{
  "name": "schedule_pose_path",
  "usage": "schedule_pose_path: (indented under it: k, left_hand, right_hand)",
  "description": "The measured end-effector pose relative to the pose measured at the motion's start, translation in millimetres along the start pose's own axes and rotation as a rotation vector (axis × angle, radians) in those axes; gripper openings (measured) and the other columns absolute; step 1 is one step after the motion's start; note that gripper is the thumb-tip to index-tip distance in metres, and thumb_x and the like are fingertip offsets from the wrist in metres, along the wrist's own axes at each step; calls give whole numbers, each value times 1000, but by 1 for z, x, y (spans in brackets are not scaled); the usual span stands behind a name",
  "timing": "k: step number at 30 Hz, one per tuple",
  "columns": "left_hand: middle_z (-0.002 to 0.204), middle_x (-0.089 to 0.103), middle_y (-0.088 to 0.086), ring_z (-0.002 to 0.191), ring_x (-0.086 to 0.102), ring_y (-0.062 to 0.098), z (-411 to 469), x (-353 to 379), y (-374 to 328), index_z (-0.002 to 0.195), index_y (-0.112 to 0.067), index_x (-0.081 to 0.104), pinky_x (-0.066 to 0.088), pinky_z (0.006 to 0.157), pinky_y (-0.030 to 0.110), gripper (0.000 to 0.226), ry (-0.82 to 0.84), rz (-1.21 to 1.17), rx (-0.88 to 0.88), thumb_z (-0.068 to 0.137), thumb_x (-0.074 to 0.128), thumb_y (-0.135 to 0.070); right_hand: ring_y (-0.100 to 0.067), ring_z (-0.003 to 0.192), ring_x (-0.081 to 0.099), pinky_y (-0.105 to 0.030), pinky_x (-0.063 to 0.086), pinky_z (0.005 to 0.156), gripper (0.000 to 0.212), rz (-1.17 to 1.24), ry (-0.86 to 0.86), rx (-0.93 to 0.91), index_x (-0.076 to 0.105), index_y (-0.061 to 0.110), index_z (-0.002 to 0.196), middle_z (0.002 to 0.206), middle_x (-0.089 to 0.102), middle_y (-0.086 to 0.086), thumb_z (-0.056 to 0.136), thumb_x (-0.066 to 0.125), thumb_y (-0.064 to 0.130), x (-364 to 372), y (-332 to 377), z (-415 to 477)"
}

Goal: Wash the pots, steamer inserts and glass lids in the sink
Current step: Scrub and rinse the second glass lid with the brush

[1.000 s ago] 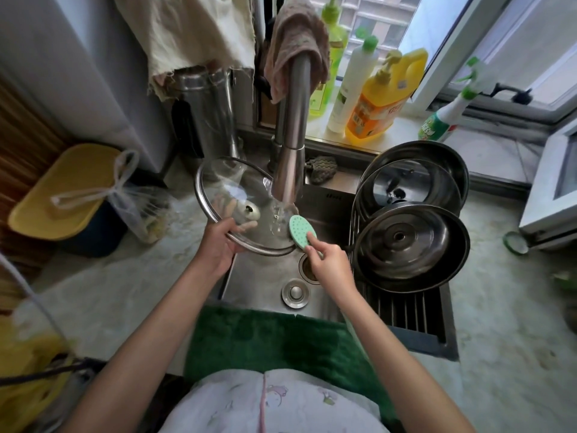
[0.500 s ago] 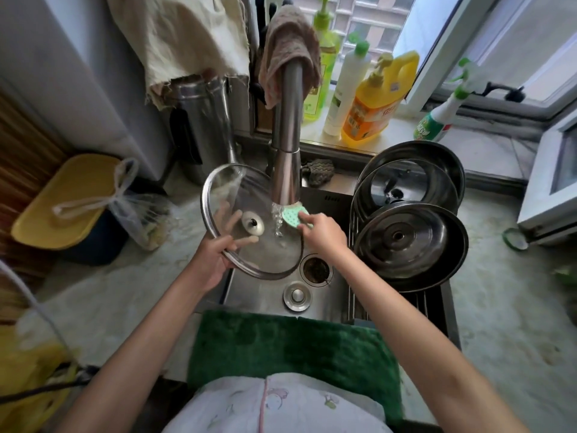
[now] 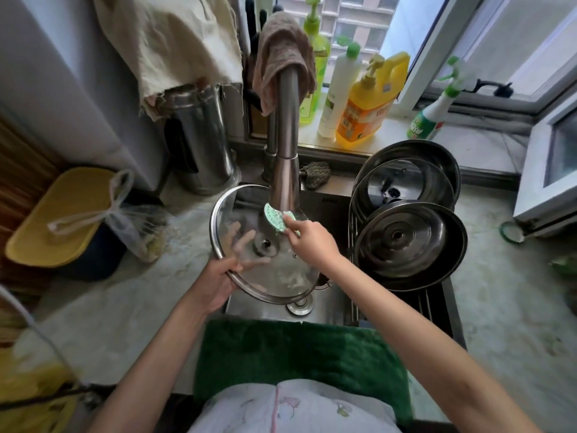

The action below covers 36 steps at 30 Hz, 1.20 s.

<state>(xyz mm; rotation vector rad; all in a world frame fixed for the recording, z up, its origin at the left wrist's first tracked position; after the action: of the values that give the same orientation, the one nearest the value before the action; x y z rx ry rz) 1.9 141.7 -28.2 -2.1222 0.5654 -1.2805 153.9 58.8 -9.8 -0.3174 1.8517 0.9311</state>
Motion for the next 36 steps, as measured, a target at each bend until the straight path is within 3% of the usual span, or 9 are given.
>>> schedule_pose_path:
  k: [5, 7, 12, 15, 17, 21, 24, 29, 36]
  left_hand:
    - [87, 73, 12, 78, 71, 24, -2, 7, 10, 84, -10, 78, 59, 66, 41, 72, -35, -114, -51, 13, 84, -21]
    - [92, 71, 15, 84, 70, 28, -5, 2, 8, 83, -6, 77, 57, 73, 47, 71, -30, -166, -30, 14, 83, -19]
    - [117, 67, 9, 96, 68, 31, -4, 15, 6, 122, -18, 62, 55, 74, 56, 85, 80, -223, -14, 39, 77, -11]
    - [87, 74, 2, 80, 71, 17, -6, 30, 1, 90, -14, 77, 58, 63, 46, 46, 196, -101, -22, 44, 78, -18]
    - [83, 73, 11, 75, 71, 23, -3, 21, 1, 81, -8, 78, 58, 61, 43, 57, 129, -114, -45, 27, 86, -22]
    - [132, 55, 18, 101, 64, 42, -6, 17, -13, 141, -8, 41, 57, 75, 45, 97, 196, -275, 13, 51, 78, -8]
    - [144, 44, 8, 107, 60, 45, -7, -2, -19, 144, -26, 33, 53, 78, 59, 121, 45, -31, 42, 35, 84, -16]
    - [144, 45, 2, 109, 60, 40, -15, -2, -27, 146, -34, 27, 55, 60, 57, 117, -29, 87, 82, 42, 71, -6]
    - [147, 43, -3, 116, 55, 41, -26, 5, -43, 147, -39, 23, 54, 63, 61, 99, -37, 146, 212, 59, 46, 3]
  right_hand:
    - [-2, 46, 42, -21, 34, 48, 41, 98, 230, -307, 48, 39, 136, 84, 70, -5, 96, 49, 28, 7, 45, -42]
    - [-6, 52, 50, -27, 36, 55, 42, -116, 205, -338, 44, 47, 136, 74, 65, -1, 97, 46, 34, -7, 33, -46]
    - [-32, 98, 64, -36, 49, 75, 37, -127, -29, -144, 54, 35, 131, 114, 68, -11, 95, 48, 32, -23, 18, 0]
    - [-14, 66, 61, -24, 47, 60, 42, 63, 166, -271, 49, 36, 136, 108, 70, -8, 95, 50, 26, 1, 46, -14]
    - [-6, 51, 47, -16, 40, 53, 42, 110, 335, -388, 45, 37, 139, 89, 70, -5, 98, 48, 28, 4, 48, -43]
    - [-15, 81, 62, -28, 43, 66, 38, -179, 370, -349, 46, 49, 134, 114, 68, 3, 97, 48, 38, -25, 3, -61]
    - [-25, 98, 63, -27, 36, 66, 42, -349, 223, -174, 44, 41, 138, 117, 67, -4, 96, 48, 39, -43, -43, -47]
    - [-4, 58, 52, -18, 40, 54, 39, 503, -9, 244, 63, 5, 118, 73, 60, 6, 87, 67, 29, -15, -105, -29]
    - [1, 39, 28, -11, 19, 33, 30, 1344, 310, 440, 52, 15, 93, 64, 56, 5, 85, 62, 42, 55, -56, -35]
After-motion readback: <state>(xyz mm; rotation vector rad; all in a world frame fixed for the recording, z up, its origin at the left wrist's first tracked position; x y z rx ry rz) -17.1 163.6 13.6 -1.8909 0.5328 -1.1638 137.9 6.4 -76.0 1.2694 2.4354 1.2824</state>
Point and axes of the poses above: each hand's wrist, its own z-axis towards the middle knuckle, its own x-axis out of the palm, y = z × x, the point moved 7 cm from there along z, towards the middle knuckle
